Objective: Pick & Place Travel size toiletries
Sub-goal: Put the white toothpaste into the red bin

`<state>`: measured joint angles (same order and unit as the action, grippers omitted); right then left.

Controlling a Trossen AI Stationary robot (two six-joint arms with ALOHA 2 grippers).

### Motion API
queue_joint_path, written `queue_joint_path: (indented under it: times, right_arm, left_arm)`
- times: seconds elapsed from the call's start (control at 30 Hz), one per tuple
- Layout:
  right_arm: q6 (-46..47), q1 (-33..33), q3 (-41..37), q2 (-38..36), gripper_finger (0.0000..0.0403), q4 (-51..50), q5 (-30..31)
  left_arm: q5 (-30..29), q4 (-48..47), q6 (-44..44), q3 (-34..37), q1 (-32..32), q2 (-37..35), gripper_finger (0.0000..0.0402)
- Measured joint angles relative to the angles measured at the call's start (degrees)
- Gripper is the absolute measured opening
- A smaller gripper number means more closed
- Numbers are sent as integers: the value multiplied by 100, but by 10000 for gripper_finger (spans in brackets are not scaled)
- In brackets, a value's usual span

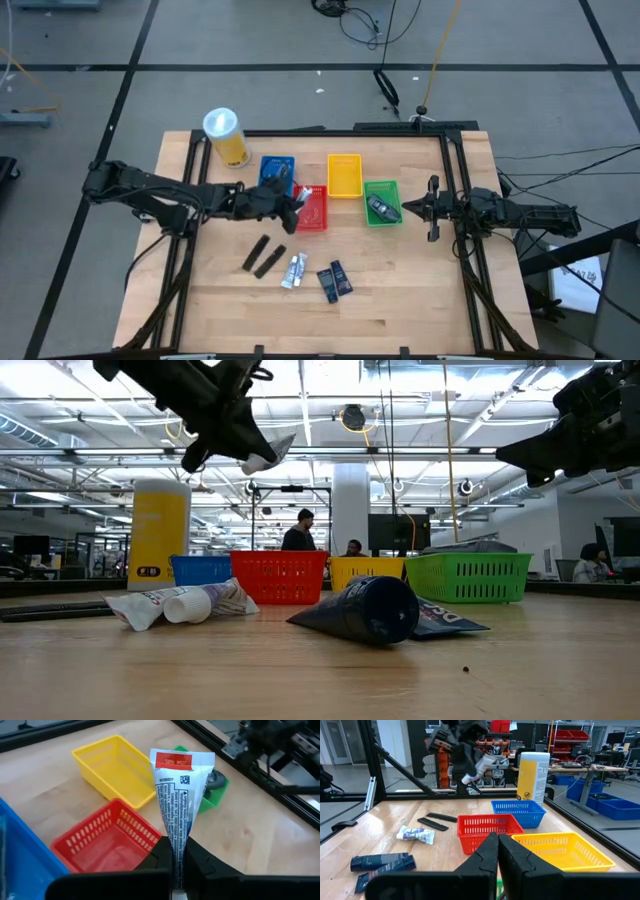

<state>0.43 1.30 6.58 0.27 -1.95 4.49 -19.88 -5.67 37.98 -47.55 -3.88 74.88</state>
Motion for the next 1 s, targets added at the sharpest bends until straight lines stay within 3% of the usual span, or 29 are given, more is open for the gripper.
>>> queue_joint_path:
  times: [0.37, 0.7, 0.87, 1.0]
  right_arm:
    - [-1, 1, -1, 1, 4, 28, 0]
    - [-2, 0, -1, 2, 4, 32, -2]
    - [-2, 2, -1, 2, 4, 35, -2]
    - [-2, 1, 0, 1, 4, 35, -2]
  left_arm:
    - [172, 627, 110, -2, 326, 876, 11]
    - [205, 586, 476, 0, 386, 1766, 15]
    - [274, 582, 476, 0, 387, 1900, 14]
    - [339, 629, 414, 0, 387, 1890, 38]
